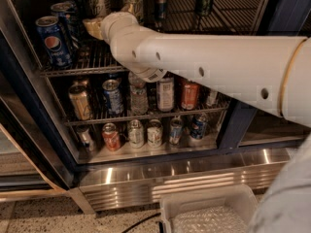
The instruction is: Pick 7up can from top shelf of fridge
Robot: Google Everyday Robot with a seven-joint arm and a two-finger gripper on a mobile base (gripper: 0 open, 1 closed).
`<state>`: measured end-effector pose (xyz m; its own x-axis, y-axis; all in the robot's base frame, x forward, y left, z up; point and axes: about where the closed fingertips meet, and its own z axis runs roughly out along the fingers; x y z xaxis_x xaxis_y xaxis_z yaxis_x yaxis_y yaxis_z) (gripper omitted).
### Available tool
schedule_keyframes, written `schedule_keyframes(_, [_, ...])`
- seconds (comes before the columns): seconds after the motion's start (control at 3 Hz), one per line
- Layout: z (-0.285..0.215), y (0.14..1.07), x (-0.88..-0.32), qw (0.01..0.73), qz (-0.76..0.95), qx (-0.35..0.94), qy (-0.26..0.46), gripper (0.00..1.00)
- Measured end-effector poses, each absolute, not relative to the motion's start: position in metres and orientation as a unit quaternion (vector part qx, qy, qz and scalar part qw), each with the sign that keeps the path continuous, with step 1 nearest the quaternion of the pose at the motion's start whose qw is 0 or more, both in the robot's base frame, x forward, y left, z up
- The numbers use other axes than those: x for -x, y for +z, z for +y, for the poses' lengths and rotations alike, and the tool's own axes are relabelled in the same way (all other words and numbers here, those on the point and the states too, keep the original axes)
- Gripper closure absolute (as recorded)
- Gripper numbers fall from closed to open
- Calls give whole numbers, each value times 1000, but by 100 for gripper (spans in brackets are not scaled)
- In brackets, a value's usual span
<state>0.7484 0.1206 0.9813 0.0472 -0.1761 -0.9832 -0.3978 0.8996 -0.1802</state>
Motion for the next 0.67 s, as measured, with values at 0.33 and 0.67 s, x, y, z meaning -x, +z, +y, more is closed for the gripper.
schedule_keyframes(0.33, [121,981,-748,693,686,209,80,32])
schedule_keyframes(0.67, [121,981,-748,693,686,209,80,33])
